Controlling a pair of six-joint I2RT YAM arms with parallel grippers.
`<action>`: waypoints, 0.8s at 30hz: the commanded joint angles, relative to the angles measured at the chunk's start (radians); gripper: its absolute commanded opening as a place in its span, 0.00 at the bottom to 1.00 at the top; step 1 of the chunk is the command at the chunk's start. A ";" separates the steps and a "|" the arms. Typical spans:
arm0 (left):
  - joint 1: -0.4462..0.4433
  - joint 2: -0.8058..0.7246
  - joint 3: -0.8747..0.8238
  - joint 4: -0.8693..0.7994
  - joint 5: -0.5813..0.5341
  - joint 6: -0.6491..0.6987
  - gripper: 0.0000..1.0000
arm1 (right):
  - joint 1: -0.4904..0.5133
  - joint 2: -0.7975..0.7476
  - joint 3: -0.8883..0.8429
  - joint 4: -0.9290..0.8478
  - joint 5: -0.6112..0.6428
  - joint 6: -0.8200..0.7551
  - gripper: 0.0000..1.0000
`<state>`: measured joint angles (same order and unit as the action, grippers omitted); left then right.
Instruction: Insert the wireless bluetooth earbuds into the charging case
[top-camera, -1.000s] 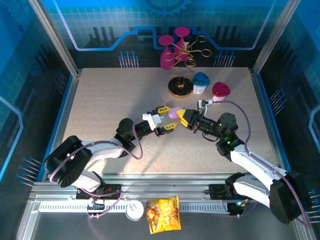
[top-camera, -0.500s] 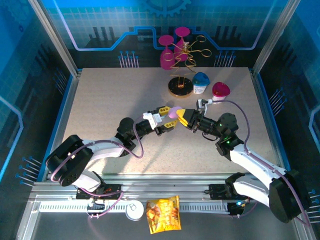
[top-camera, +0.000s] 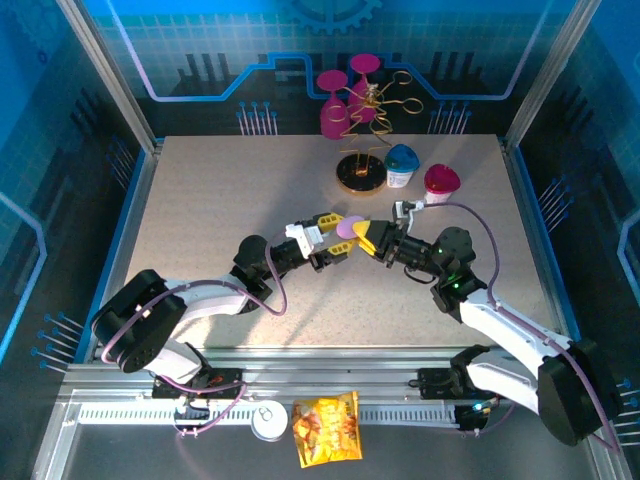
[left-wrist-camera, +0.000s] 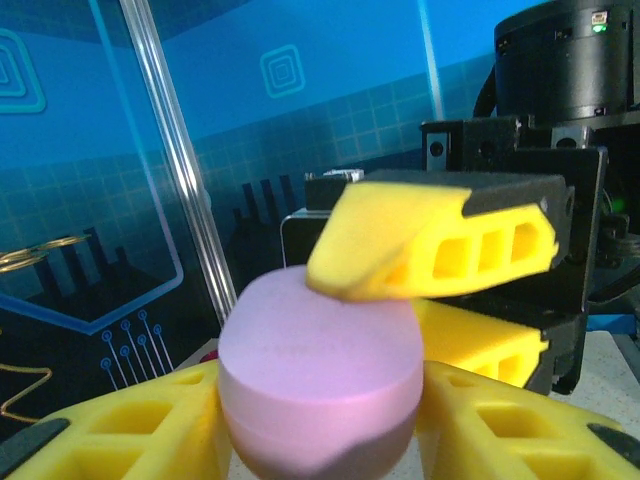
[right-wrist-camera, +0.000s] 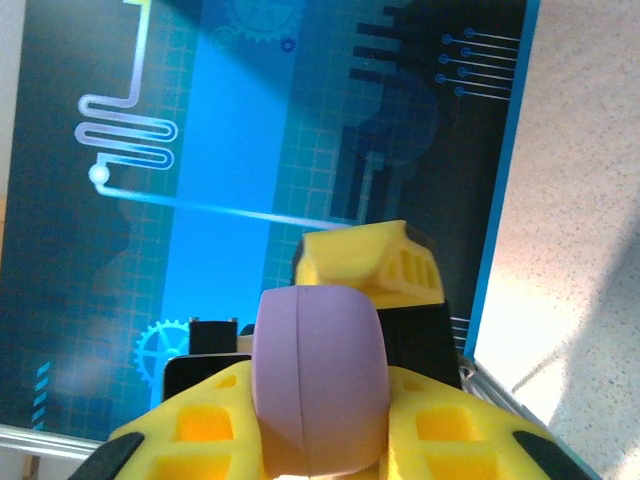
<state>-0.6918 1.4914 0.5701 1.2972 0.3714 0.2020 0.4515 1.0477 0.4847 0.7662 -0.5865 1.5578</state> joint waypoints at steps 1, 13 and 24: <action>-0.007 -0.023 0.028 0.050 0.035 -0.026 0.48 | 0.004 -0.014 -0.009 -0.004 0.003 -0.024 0.00; -0.007 0.009 0.033 0.069 0.033 -0.036 0.53 | 0.006 -0.009 -0.011 0.060 -0.011 0.007 0.00; -0.007 0.015 0.034 0.062 0.034 -0.029 0.53 | 0.006 -0.003 -0.029 0.122 -0.005 0.036 0.00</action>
<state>-0.6922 1.4929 0.5777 1.3228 0.3862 0.1818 0.4515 1.0477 0.4625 0.8162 -0.5869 1.5799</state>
